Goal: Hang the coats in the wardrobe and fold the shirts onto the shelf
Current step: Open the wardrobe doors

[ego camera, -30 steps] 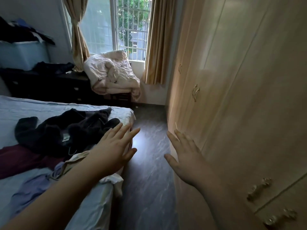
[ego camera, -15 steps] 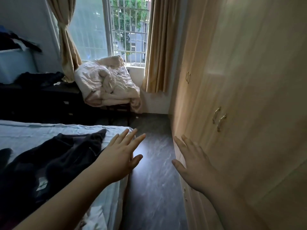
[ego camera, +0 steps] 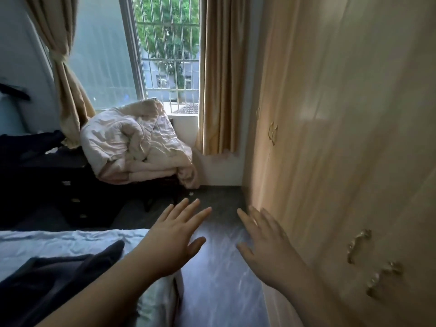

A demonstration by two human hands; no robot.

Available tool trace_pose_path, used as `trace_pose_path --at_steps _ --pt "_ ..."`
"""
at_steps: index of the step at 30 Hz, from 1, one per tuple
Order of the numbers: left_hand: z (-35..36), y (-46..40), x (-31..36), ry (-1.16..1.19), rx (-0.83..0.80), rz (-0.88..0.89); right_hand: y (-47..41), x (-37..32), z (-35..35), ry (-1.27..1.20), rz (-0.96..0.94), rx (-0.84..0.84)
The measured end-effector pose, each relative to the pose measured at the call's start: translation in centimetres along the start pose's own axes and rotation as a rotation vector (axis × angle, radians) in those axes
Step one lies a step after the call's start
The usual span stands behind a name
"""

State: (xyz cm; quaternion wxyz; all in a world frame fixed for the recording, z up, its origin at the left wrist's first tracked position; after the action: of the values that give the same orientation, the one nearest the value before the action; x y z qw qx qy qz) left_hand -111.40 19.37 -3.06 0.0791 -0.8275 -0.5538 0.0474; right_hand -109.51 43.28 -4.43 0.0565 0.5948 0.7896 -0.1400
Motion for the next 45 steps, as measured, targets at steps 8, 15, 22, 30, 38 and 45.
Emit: trace_pose_path --at_steps 8,15,22,30,38,45 --pt "3.2 -14.0 -8.4 0.038 -0.05 -0.091 -16.8 4.1 2.2 0.035 -0.053 -0.093" --pt "10.0 -30.0 -16.4 0.077 -0.057 -0.012 -32.6 9.5 5.0 0.129 0.021 -0.126" --pt "10.5 -47.7 -21.1 0.107 -0.027 0.214 -44.4 14.4 4.5 0.186 0.191 -0.104" --pt "14.5 -63.7 -17.3 0.124 -0.136 0.509 -50.2 22.8 5.0 0.188 0.444 0.051" --pt "16.6 -78.7 -13.1 0.074 -0.214 0.675 -57.2 30.6 6.1 0.2 0.593 0.136" --pt "20.6 -87.2 -10.7 0.075 -0.257 0.899 -60.6 31.1 6.2 0.198 0.734 0.134"
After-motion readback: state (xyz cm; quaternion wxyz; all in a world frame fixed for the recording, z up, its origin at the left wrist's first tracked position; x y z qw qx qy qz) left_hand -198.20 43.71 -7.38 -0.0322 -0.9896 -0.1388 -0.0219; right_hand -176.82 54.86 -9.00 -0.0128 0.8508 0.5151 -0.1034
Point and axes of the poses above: each hand's wrist, its own y-axis away from the middle knuckle, its own z-axis out of the palm, x = y × z, the point moved 1 cm from there along -y, towards the middle knuckle, and after that the axes turned 3 degrees about -z, right-handed, at the moved point
